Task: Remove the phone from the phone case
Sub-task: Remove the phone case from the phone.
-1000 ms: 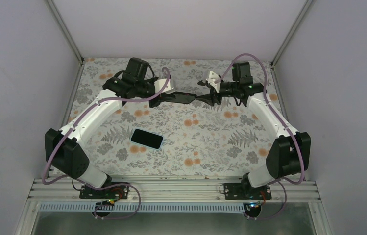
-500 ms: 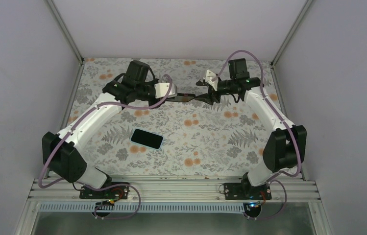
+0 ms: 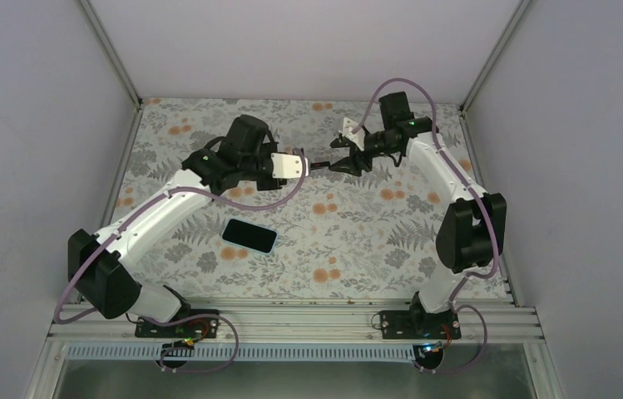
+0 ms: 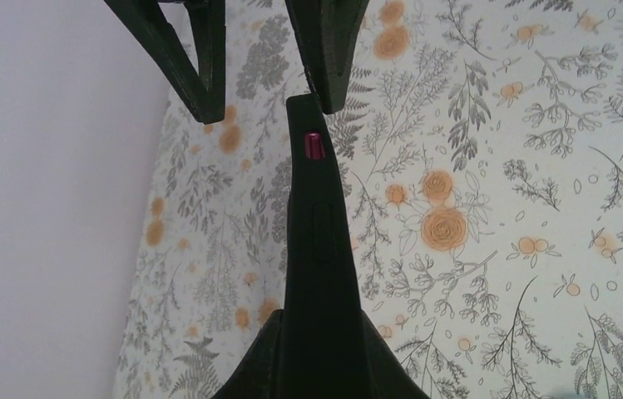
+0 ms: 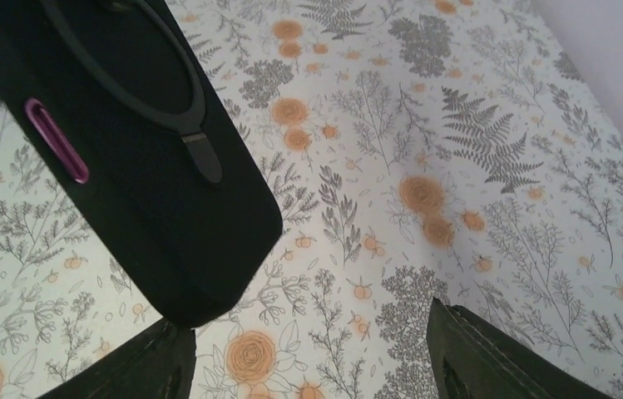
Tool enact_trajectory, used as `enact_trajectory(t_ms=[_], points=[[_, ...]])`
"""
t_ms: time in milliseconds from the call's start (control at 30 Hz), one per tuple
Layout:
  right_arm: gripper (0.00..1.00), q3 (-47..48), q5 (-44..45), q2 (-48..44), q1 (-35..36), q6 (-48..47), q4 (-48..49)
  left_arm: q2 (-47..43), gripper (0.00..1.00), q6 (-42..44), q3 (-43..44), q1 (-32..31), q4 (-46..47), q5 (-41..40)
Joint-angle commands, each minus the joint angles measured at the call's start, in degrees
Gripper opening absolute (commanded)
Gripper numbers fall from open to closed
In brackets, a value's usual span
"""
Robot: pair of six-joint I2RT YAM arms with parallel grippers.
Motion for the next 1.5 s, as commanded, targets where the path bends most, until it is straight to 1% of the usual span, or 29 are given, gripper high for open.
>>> enact_trajectory(t_ms=[0, 167, 300, 367, 433, 467, 567, 633, 833, 1000, 1467], points=[[0.72, 5.3, 7.7, 1.6, -1.5, -2.1, 9.1, -2.1, 0.02, 5.3, -1.7, -5.3, -11.7, 11.7], [0.73, 7.8, 8.2, 2.9, -1.5, -6.5, 5.4, -1.8, 0.02, 6.7, -1.6, -6.3, -14.0, 10.0], [0.73, 10.0, 9.3, 4.1, -1.5, -6.8, 3.8, -0.8, 0.02, 6.3, -0.7, -7.1, -14.3, 8.3], [0.72, 9.6, 9.0, 3.3, -1.5, -8.1, 1.7, -0.6, 0.02, 6.4, -0.8, -7.0, -13.6, 7.1], [0.72, 6.4, 8.2, 0.4, -1.5, -10.5, -0.9, -1.2, 0.02, 6.5, -2.0, -6.7, -11.4, 6.0], [0.72, 2.9, 7.8, -2.1, -1.5, -11.3, -0.9, -1.6, 0.02, 6.3, -2.6, -6.5, -9.7, 5.9], [0.75, -10.8, 7.2, -12.4, -0.8, -11.9, 3.8, -2.1, 0.02, 5.6, -3.3, -6.3, -7.2, 6.6], [0.77, -17.2, 7.4, -17.5, 0.0, -11.1, 5.8, -1.4, 0.02, 5.4, -3.0, -6.2, -6.5, 6.9], [0.75, -27.2, 7.1, -24.7, 3.6, -8.2, 6.1, 0.9, 0.02, 4.9, -1.3, -6.2, -6.4, 8.1], [0.74, -31.5, 7.7, -26.5, 5.4, -5.5, 9.3, 0.8, 0.02, 4.6, -0.8, -6.2, -6.3, 8.1], [0.69, -34.6, 5.6, -26.5, 5.6, -4.7, 10.0, 1.0, 0.02, 4.2, -0.4, -6.2, -6.1, 7.8]])
